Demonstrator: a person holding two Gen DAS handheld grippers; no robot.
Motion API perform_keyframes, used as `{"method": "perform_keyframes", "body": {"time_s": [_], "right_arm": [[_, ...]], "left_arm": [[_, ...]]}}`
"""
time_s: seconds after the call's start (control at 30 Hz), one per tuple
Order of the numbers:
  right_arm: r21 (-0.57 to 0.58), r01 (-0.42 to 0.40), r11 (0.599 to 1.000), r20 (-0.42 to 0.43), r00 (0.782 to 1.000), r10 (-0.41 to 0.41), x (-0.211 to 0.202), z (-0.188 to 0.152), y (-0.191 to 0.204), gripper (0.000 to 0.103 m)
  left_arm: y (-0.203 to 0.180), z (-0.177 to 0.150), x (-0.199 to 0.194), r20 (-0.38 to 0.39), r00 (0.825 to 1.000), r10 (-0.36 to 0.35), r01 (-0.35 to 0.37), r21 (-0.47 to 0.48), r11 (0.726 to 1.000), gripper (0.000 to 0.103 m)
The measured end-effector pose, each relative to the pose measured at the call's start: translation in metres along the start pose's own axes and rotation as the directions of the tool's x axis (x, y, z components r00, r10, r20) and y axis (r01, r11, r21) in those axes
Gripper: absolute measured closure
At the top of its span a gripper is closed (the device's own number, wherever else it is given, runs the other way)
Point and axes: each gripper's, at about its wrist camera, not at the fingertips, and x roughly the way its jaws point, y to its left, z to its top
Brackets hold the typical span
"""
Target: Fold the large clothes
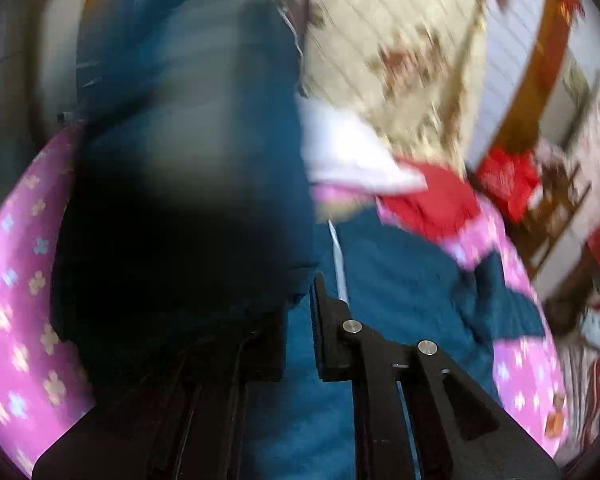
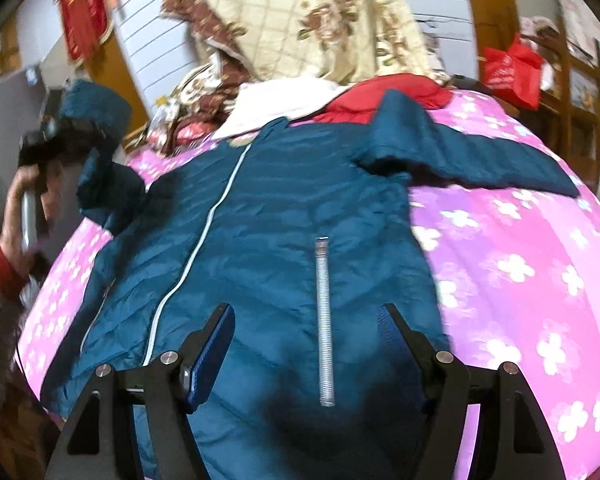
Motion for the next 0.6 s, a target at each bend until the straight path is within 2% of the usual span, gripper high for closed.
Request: {"method": "perform_keyframes", "body": {"time_s": [0.1,0.2,0.27,0.33,0.43,0.5,0.6], "right_arm": [[0.025,-0.020,0.999,-0.006,1.000,0.020,-0.006,0.001,-0.016,0.032],[0.014,-0.039,0.999,-0.014,0.999,0.040,-0.008,0.005,-0.020,0.032],[0.011,-0.062,0.998,-0.018,0.998,0.063,-0.006,0.009,-0.017,0.032],[0.011,-0.094,0.995,-0.021,0.995,0.095,-0.001,0.015,-0.008,0.032],[0.009,-0.146,0.989,-0.034,0.989,0.146,0.006,0.022,0.011,0.032],[-0.004,-0.180,0.984,-0.044,0.983,0.180,0.009,0.026,0.031,0.032],[-0.050,-0.203,0.978,-0.054,0.978,0.200,0.010,0.028,0.066,0.032]], "left_arm": [[-0.027,-0.051,0.003,-0.064,0.997,-0.046,0.047,0.008,0.999,0.093],[-0.042,-0.101,-0.029,-0.043,0.999,-0.014,0.017,0.064,0.998,0.092],[-0.043,-0.137,-0.062,-0.018,0.999,0.027,-0.025,0.089,0.996,0.086],[-0.043,-0.160,-0.086,0.023,0.997,0.068,-0.069,0.075,0.995,0.068],[-0.017,-0.201,-0.132,0.074,0.987,0.144,-0.144,-0.011,0.990,0.051],[-0.003,-0.216,-0.147,0.072,0.978,0.197,-0.192,-0.066,0.979,0.050],[0.013,-0.236,-0.172,0.079,0.955,0.287,-0.280,-0.087,0.956,0.050]]}}
